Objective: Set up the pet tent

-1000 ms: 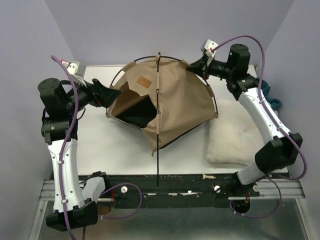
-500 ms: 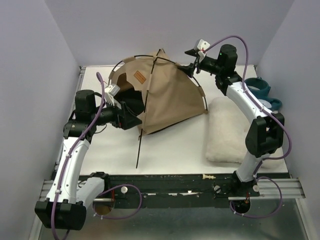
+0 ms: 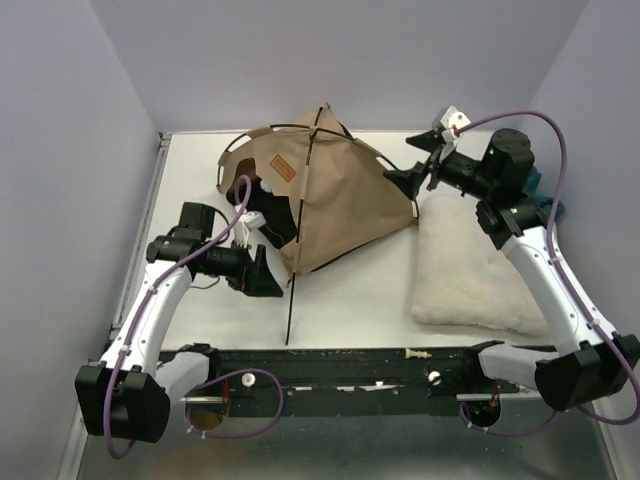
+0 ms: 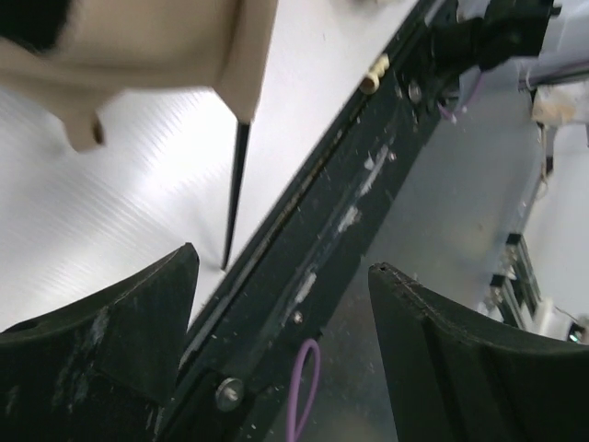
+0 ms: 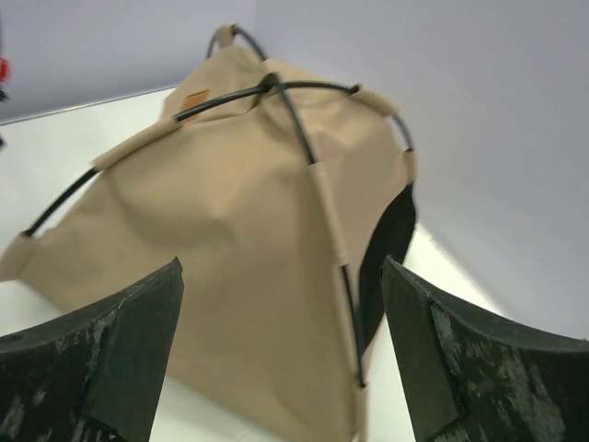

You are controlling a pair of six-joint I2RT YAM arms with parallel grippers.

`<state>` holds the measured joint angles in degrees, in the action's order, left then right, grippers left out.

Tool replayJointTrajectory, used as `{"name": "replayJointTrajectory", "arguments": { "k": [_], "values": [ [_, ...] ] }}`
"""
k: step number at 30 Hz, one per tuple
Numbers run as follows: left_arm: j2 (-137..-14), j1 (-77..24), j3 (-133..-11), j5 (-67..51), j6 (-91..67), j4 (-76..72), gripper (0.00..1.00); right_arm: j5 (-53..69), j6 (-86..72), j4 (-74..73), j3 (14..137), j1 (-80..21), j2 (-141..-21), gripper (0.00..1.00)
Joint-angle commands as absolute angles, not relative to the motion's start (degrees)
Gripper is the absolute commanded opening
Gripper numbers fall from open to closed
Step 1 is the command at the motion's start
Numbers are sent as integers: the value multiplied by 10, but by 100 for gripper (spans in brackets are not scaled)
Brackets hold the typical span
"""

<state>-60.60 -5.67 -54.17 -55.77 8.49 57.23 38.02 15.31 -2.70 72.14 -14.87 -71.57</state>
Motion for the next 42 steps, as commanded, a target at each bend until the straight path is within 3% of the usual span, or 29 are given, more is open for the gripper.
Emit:
{"name": "replayJointTrajectory", "arguments": {
  "k": [1, 6, 10, 15, 19, 27, 36, 42],
  "values": [
    [-572, -84, -489, -551, 35, 543, 86, 440, 64, -129, 656, -155, -674, 94],
    [-584, -88, -470, -528, -22, 510, 81, 404, -32, -123, 557, -215, -643, 91],
    [-588, -102, -434, -554, -101, 419, 77, 339, -12, -74, 515, -221, -672, 91],
    [-543, -138, -354, -548, -237, 225, 77, 283, 82, -30, 622, -218, -802, 91],
    [-510, -163, -324, -488, -252, 140, 78, 272, 91, -6, 746, -205, -917, 91],
    [-588, -219, -298, -473, -277, 6, 74, 247, 86, 14, 936, -187, -1055, 91],
    [-641, -301, -241, -465, -344, -219, 84, 264, 83, 25, 860, -187, -1006, 92],
    [-683, -354, -224, -440, -338, -282, 79, 258, 95, 25, 853, -186, -1004, 93]
  ]
}}
